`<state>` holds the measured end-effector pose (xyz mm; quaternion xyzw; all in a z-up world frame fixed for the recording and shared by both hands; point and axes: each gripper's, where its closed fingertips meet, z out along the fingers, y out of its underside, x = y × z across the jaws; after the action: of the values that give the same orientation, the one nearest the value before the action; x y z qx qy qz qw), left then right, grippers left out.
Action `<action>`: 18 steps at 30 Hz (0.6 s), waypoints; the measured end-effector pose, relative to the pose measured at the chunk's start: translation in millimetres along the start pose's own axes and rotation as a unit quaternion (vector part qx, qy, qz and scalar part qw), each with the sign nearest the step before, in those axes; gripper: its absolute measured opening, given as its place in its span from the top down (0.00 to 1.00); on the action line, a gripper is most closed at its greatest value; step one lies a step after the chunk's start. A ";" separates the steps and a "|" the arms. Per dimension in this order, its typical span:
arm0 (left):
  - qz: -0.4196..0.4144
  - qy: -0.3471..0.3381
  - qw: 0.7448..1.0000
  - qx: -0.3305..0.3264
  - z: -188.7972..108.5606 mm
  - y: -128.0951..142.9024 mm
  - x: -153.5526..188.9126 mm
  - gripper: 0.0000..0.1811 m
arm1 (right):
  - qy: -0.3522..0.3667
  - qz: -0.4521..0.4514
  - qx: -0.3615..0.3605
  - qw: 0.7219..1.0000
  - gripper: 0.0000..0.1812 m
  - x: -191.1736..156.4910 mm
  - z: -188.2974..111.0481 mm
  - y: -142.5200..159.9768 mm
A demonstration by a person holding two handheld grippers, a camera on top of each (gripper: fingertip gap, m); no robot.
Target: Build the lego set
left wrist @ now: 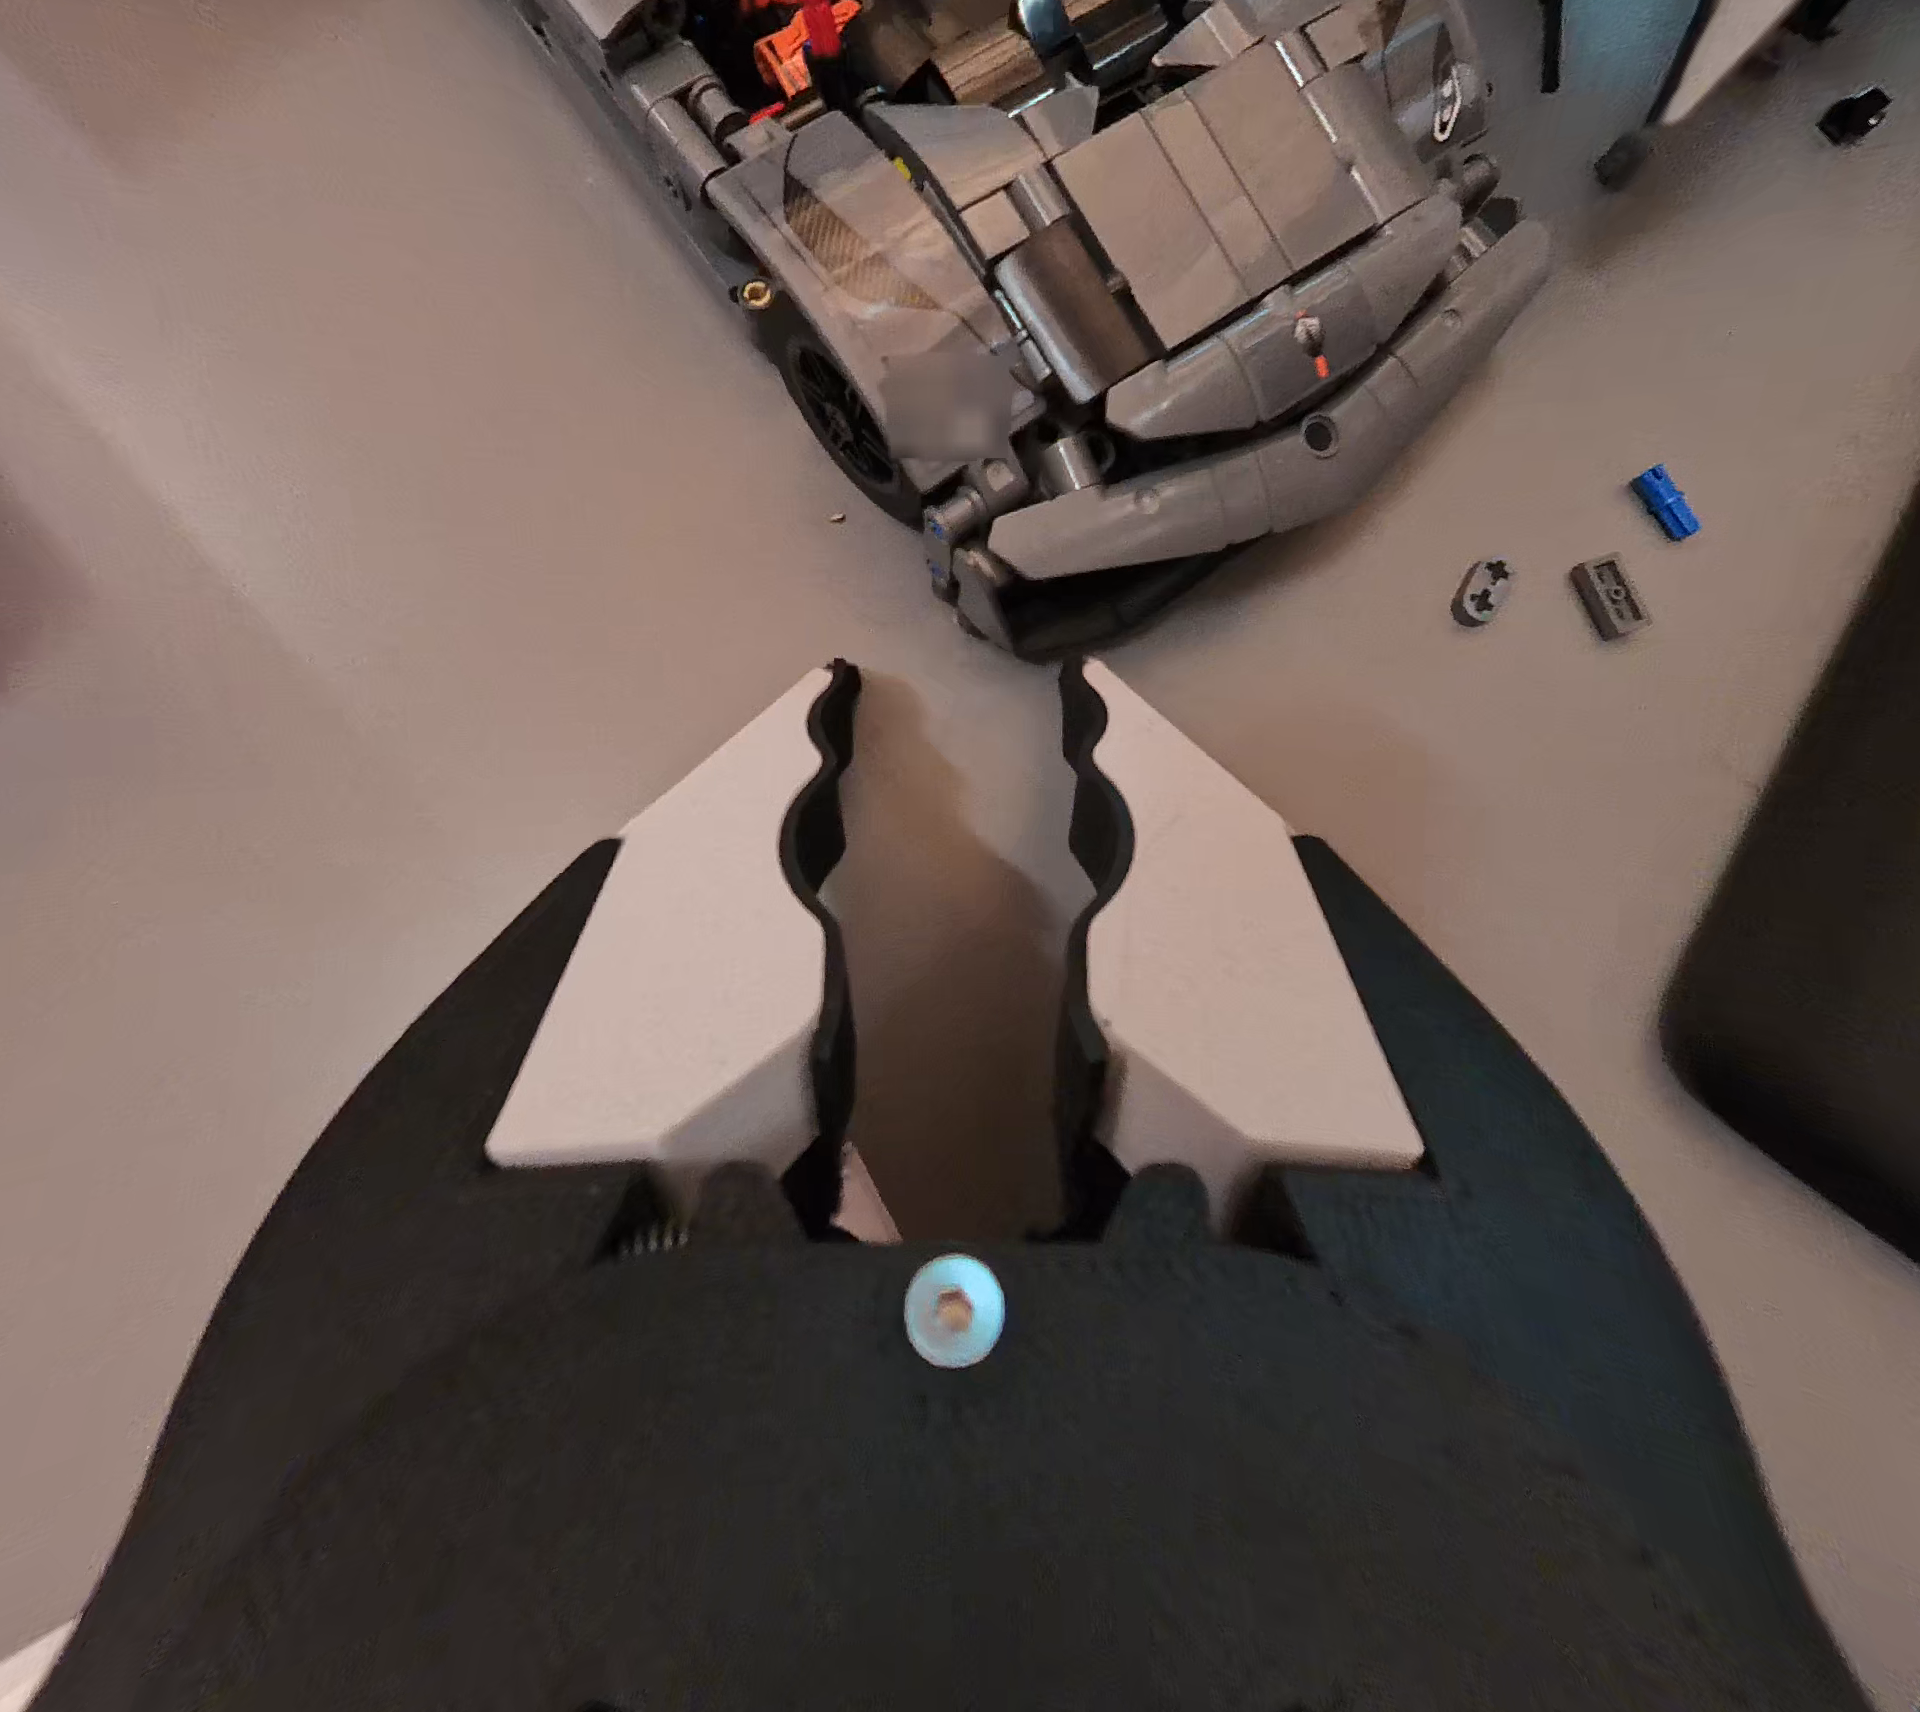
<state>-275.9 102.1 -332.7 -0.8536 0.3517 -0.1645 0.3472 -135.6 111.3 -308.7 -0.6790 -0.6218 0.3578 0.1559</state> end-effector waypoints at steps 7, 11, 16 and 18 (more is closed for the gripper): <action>-0.049 -0.102 0.991 0.068 -27.3 -29.9 1.0 0.52 | 0.031 0.010 0.002 0.999 0.61 19.1 -33.8 13.0; 0.008 -0.167 0.983 0.075 -31.9 -68.3 22.2 0.41 | 0.033 0.038 0.046 0.998 0.62 33.2 -54.3 7.0; -0.014 -0.148 0.989 0.016 2.0 -102.3 36.1 0.21 | 0.050 0.035 0.056 0.997 0.63 39.4 -61.7 6.4; -0.031 -0.155 0.987 -0.025 23.3 -100.9 31.6 0.16 | 0.055 0.018 0.060 0.997 0.64 38.0 -62.0 4.2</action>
<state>-192.5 142.3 -276.4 -0.8876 0.2708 -0.0319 0.3712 -91.5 161.3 -279.5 -0.6981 -0.5771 0.3598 0.2237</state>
